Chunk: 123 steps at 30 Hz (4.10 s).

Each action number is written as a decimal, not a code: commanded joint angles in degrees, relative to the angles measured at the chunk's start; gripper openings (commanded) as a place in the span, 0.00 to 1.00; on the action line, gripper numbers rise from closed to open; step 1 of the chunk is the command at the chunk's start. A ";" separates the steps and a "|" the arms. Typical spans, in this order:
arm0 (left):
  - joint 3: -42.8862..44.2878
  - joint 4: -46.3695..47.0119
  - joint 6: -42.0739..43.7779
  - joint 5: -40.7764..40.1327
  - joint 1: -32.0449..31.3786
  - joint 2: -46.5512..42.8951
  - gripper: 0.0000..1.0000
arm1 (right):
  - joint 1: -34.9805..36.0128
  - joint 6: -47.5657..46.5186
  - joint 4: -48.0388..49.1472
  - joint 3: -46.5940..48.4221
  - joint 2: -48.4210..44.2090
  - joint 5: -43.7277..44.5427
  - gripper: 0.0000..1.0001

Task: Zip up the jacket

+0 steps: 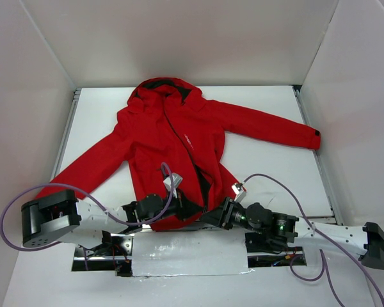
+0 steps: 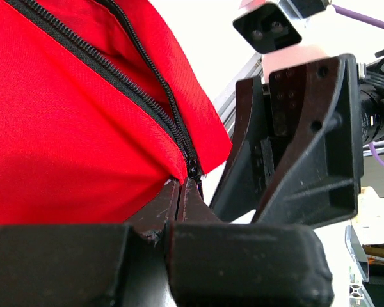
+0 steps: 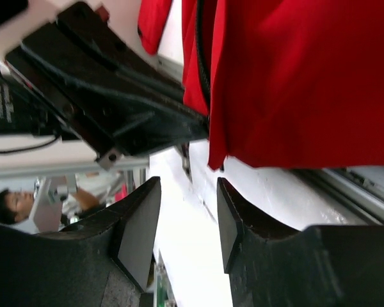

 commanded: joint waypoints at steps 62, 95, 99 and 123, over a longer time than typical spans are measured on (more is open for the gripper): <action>1.71 6.99 2.00 3.47 -0.61 2.54 0.00 | -0.87 -0.51 -5.81 5.49 -0.15 10.53 0.00; 1.89 6.74 4.37 4.36 -2.54 6.85 0.00 | -20.30 2.31 -8.54 23.68 14.37 -3.17 0.00; 1.54 5.77 4.72 3.39 -2.98 6.67 0.00 | -20.91 3.19 -10.47 25.70 13.49 -2.73 0.00; 0.14 4.01 2.70 -1.36 -4.39 5.44 0.00 | -36.19 -7.53 12.19 25.34 35.07 -24.33 0.00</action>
